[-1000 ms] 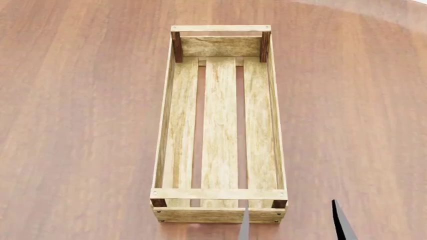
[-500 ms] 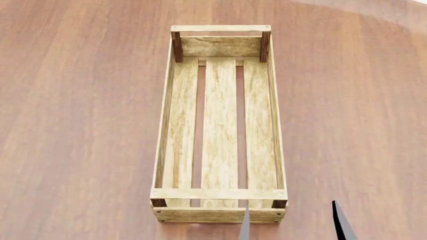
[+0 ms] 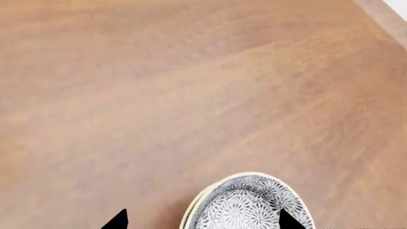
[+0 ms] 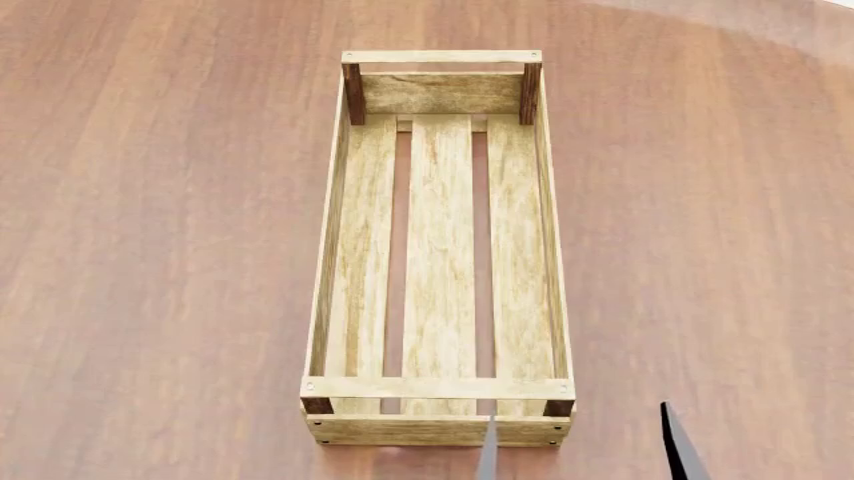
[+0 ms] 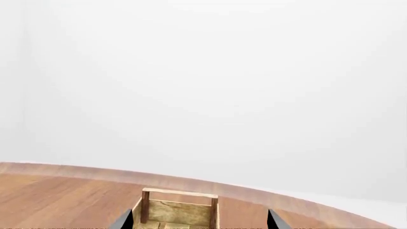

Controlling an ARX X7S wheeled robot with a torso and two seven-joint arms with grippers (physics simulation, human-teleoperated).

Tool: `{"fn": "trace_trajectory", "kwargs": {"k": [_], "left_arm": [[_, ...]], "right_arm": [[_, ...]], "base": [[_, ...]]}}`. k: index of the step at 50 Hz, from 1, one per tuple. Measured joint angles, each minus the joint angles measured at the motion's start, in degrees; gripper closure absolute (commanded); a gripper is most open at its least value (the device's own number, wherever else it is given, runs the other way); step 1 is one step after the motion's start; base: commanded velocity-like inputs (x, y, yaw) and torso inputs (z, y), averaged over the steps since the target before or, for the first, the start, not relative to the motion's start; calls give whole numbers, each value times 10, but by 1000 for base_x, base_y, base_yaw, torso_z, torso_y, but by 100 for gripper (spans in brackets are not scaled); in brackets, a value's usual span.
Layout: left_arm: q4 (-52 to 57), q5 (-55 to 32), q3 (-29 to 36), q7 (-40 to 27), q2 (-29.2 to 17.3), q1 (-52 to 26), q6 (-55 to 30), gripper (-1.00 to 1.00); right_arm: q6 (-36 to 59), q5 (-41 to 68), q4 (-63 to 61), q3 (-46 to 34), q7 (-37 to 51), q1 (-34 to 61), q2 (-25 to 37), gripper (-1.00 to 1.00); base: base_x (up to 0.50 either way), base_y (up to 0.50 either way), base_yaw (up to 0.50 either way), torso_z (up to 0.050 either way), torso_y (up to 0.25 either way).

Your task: Stack the right bowl on the left bowl and place them in the tray.

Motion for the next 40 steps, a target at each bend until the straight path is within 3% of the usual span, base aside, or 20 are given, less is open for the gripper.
{"fn": "trace_trajectory", "kwargs": {"k": [20,40], "left_arm": [[-55,-26,-13,33,7,-10,-4,-100],[-57,12,23,54,10,-17,6,-100]], "right_arm": [[-3,-2,11,-3,3,1,1,-100],[-1,-1,13,-3,7,2,2,-100]], "base": [[0,0,0,0,0],[0,0,0,0,0]]}}
